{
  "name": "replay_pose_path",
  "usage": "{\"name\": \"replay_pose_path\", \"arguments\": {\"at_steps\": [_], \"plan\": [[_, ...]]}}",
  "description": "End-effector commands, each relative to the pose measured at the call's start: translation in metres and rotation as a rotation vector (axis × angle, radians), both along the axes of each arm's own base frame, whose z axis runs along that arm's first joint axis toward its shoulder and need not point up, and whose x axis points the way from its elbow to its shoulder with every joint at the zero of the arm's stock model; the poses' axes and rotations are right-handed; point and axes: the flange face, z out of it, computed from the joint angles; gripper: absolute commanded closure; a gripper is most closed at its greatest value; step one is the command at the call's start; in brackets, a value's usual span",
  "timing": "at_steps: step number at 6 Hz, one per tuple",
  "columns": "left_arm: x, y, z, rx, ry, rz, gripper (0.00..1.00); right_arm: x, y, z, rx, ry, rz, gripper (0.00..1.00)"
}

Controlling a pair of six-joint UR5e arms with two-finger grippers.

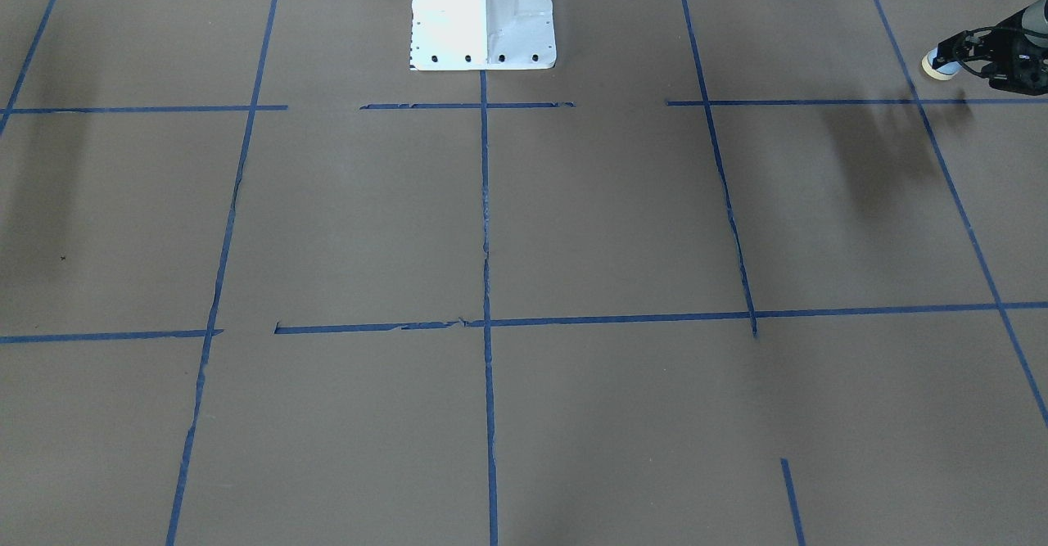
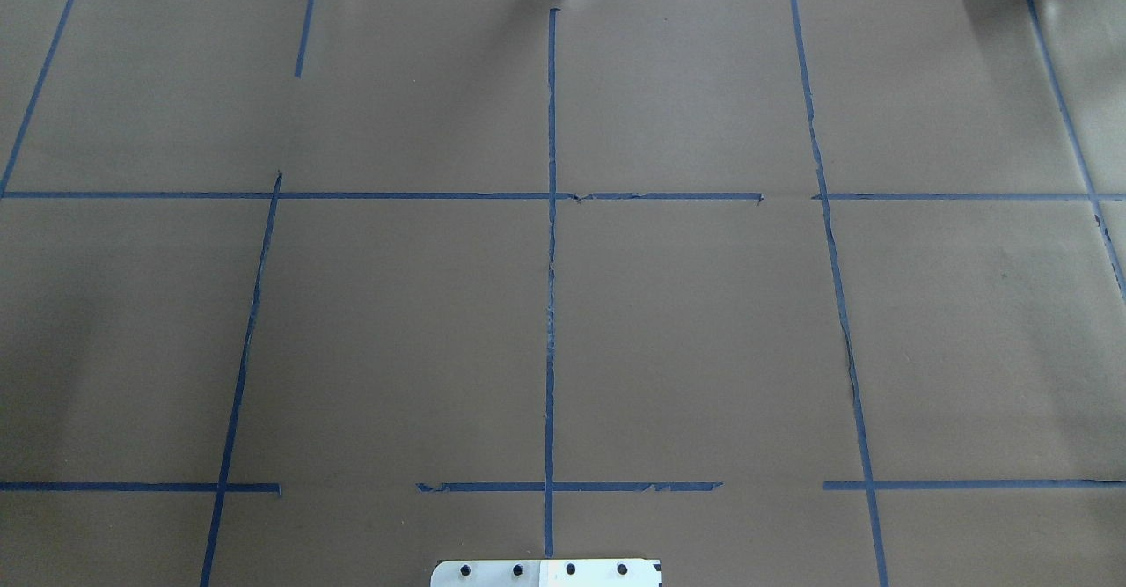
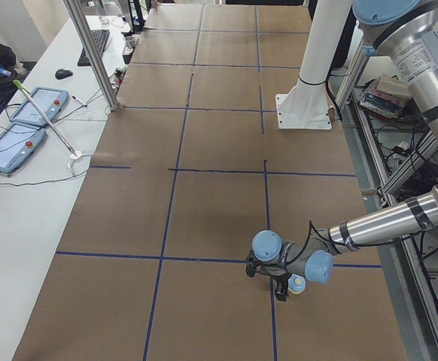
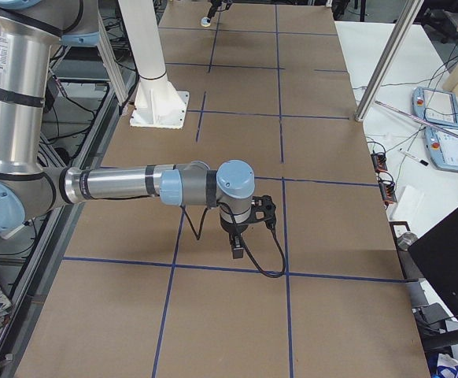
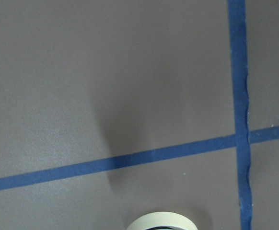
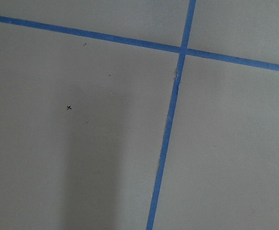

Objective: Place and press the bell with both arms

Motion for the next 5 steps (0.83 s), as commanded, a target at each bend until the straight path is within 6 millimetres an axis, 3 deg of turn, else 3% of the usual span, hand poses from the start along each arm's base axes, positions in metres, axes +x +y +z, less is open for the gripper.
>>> {"name": "replay_pose_path", "arguments": {"at_steps": [1,5], "plan": [[0.0076,0.0031,0.0011,-0.006,-0.004,0.033,0.00,0.0000,0.0004,0.0008,-0.003,0.000,0.000,0.00],[0.0145,0.0087,0.0063,-0.019,-0.014,0.074,0.00,0.0000,0.0004,0.0001,-0.002,0.000,0.001,0.00]]}}
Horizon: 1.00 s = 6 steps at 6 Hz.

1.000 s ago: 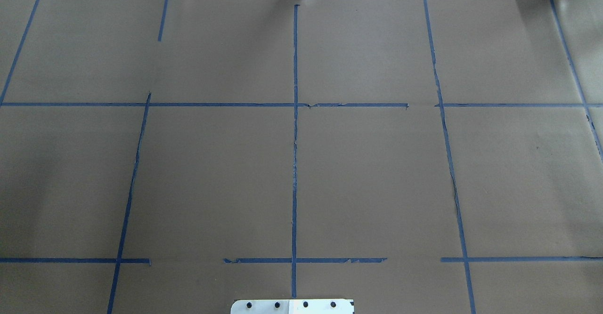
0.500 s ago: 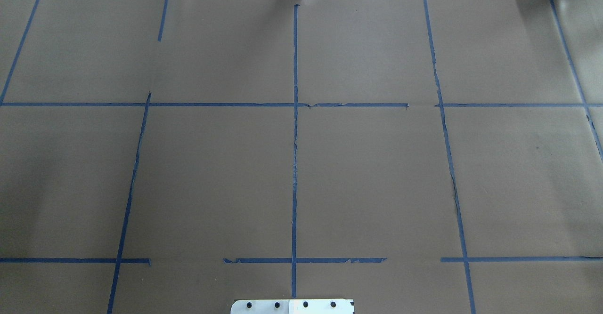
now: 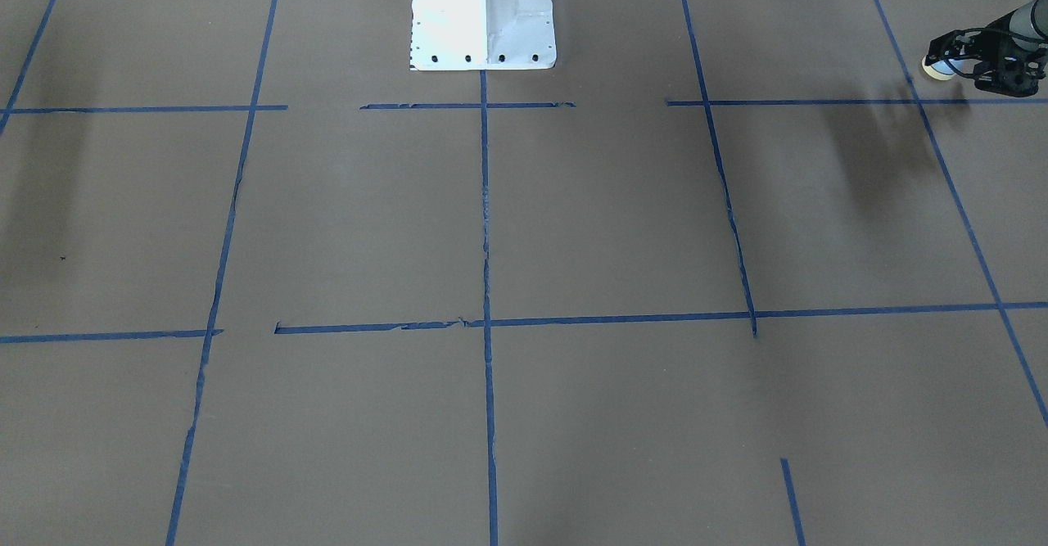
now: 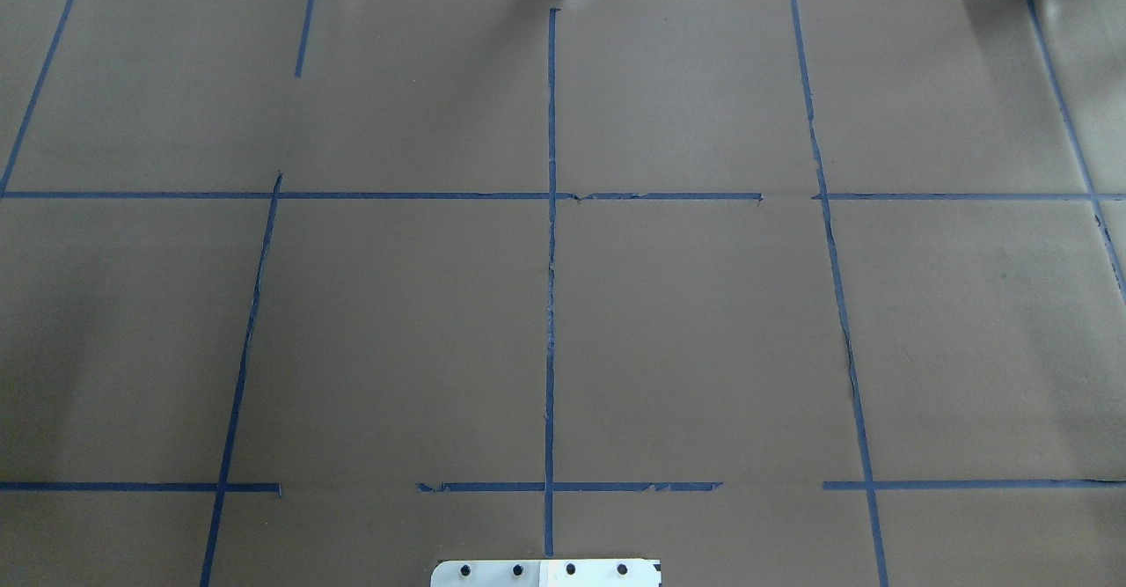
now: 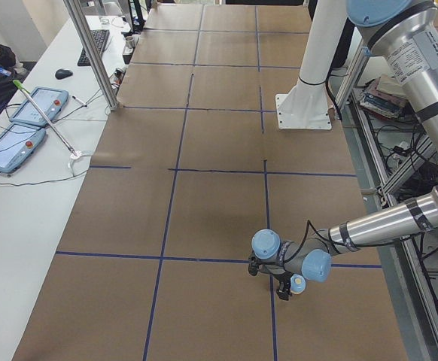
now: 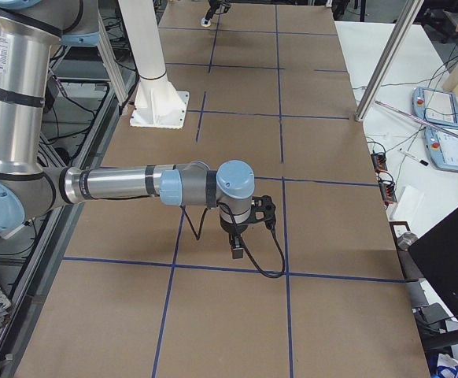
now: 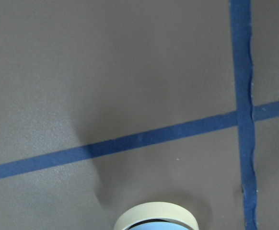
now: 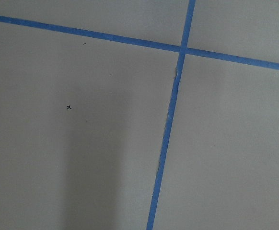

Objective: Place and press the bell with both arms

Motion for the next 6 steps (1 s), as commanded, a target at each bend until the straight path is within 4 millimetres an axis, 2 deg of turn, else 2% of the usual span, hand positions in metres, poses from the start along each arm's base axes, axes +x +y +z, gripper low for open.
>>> {"name": "replay_pose_path", "arguments": {"at_steps": [1,5,6], "plan": [[0.0029,0.0027,0.0024,-0.006,-0.004,0.017,0.00,0.0000,0.0000,0.0000,0.000,0.000,0.000,0.00],[0.0091,0.0053,0.0045,-0.014,-0.017,0.038,0.00,0.0000,0.0007,0.0006,-0.002,0.000,0.000,0.00],[0.0093,0.0053,0.0047,-0.012,-0.020,0.040,0.11,0.0000,0.0007,0.0006,-0.002,0.000,0.000,0.00]]}}
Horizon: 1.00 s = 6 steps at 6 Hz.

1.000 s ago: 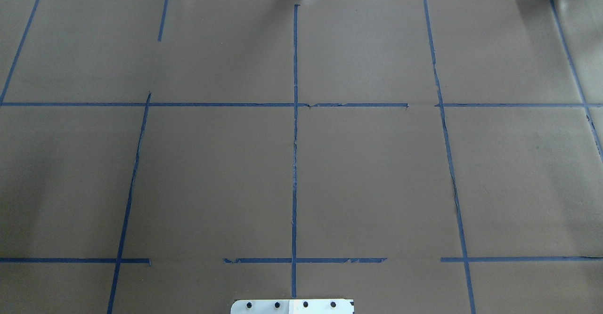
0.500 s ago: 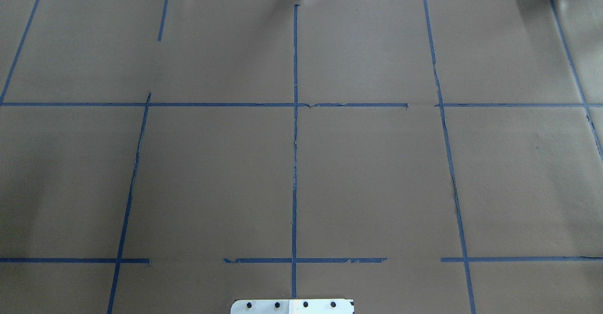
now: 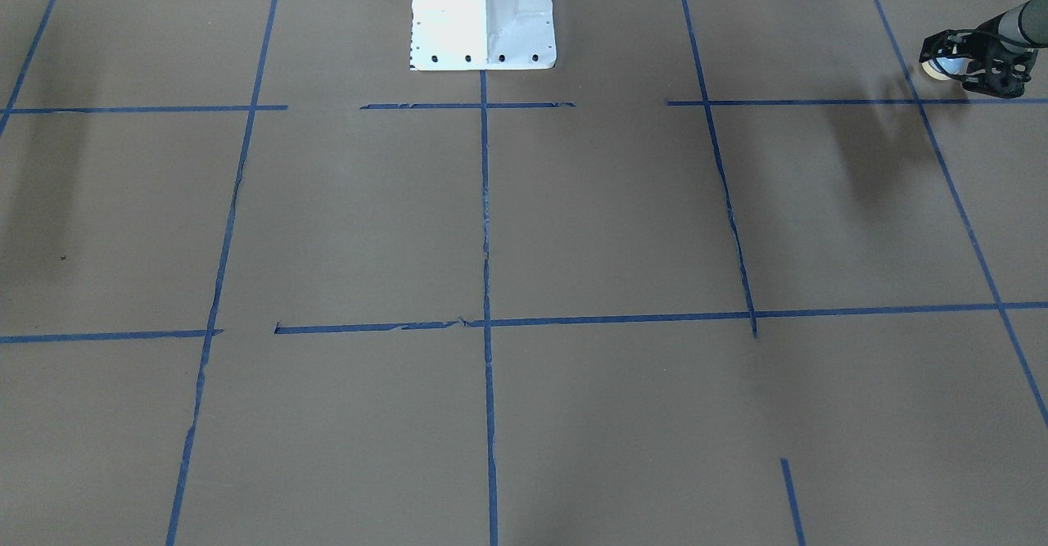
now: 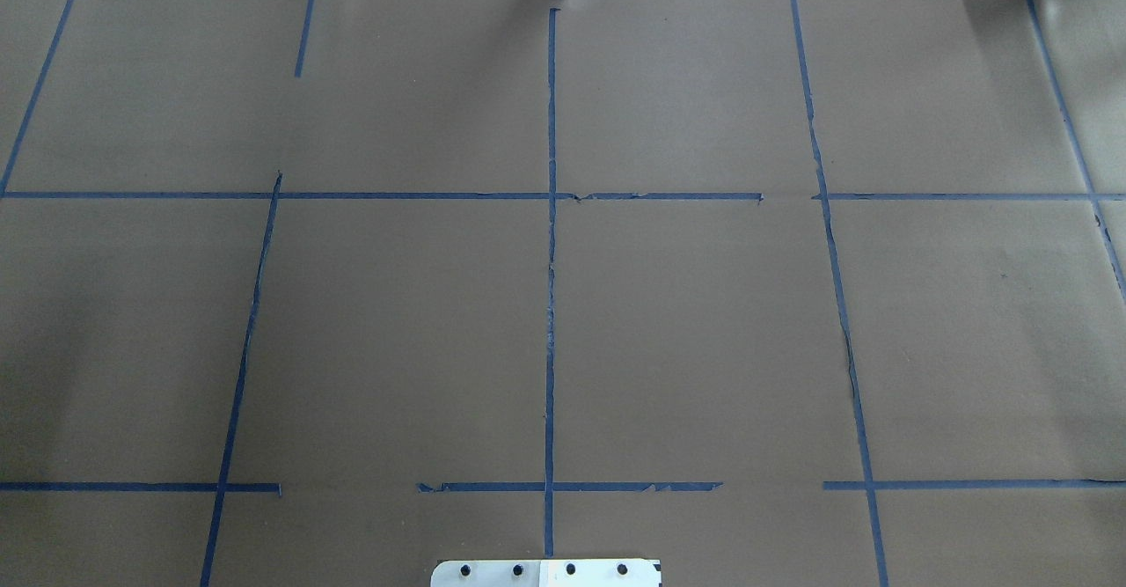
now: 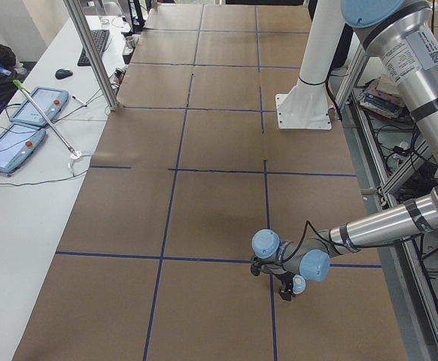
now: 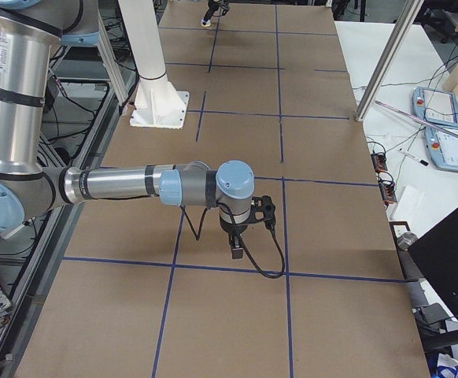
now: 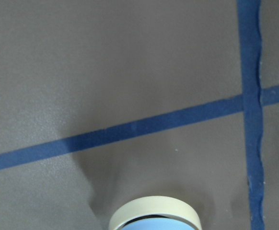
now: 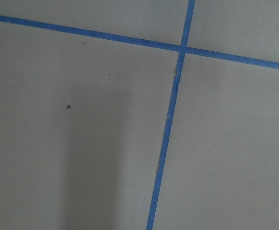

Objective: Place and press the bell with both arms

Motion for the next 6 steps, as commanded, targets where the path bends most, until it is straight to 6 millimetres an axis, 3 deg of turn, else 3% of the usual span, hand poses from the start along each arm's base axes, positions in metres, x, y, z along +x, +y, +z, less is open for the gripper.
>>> {"name": "replay_pose_path", "arguments": {"at_steps": [1,6], "plan": [[0.0026,0.0010,0.0003,-0.003,-0.006,0.008,0.12,0.0000,0.0000,-0.0015,0.001,0.000,0.002,0.00],[0.0062,0.0034,0.0021,-0.010,-0.018,0.021,0.12,0.0000,0.0000,-0.0015,0.001,0.000,0.002,0.00]]}}
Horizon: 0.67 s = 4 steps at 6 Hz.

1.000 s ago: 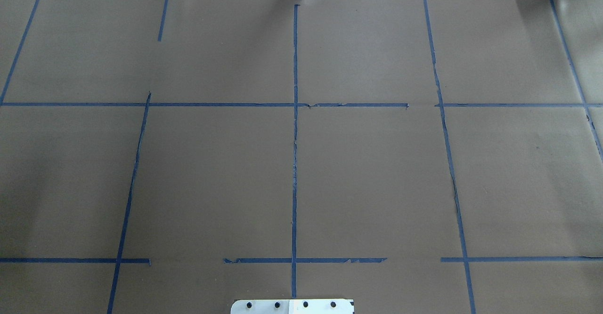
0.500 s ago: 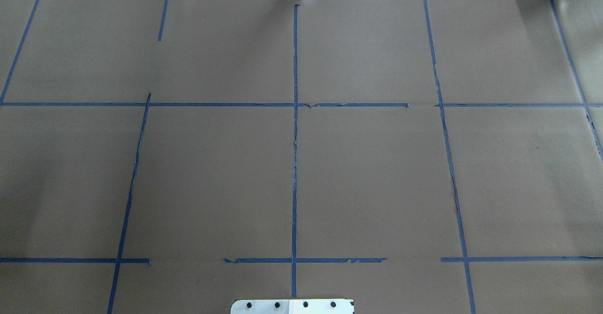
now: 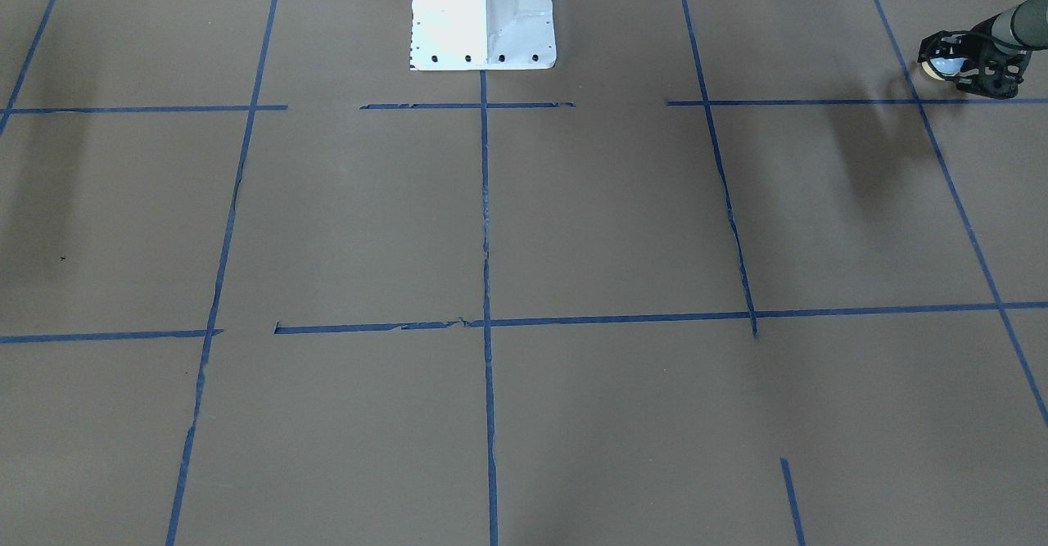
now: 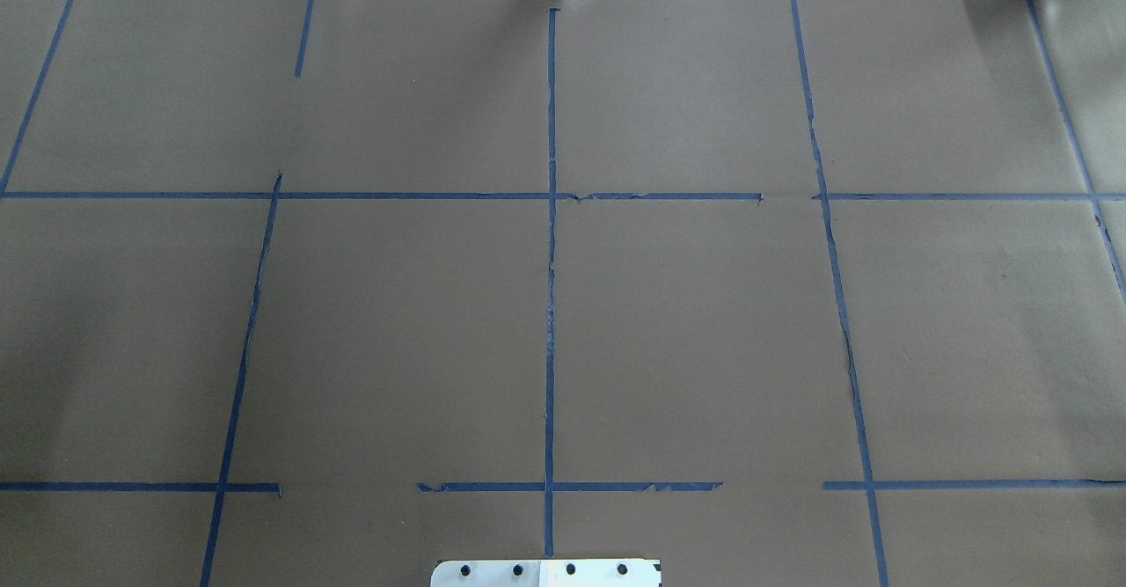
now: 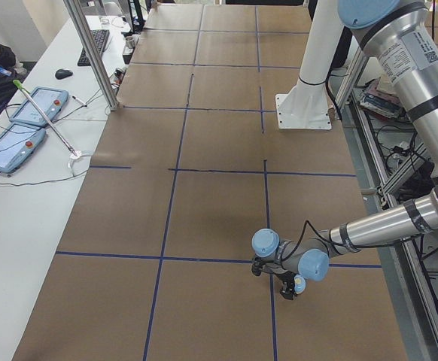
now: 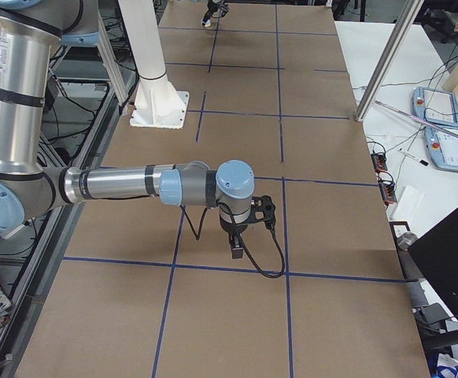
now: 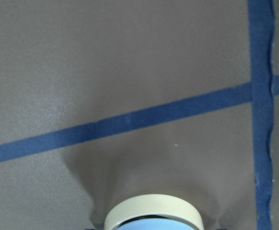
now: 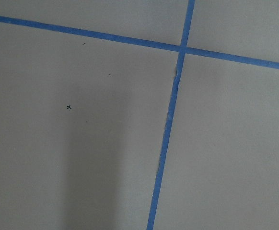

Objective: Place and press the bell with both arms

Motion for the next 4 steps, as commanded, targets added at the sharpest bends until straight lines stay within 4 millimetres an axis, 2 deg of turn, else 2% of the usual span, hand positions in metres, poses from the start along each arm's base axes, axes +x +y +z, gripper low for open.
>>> {"name": "replay_pose_path", "arguments": {"at_steps": [1,3,4], "plan": [[0.0001,0.0006,0.0009,-0.001,-0.002,0.002,0.32,0.0000,0.0000,-0.0006,0.001,0.000,0.000,0.00],[-0.0002,0.0005,0.0001,0.007,0.000,0.002,0.76,0.0000,-0.0001,-0.0021,0.004,0.000,0.000,0.00],[0.0023,-0.0036,-0.0069,0.025,0.007,0.000,0.87,0.0000,-0.0001,-0.0021,0.004,0.000,0.000,0.00]]}}
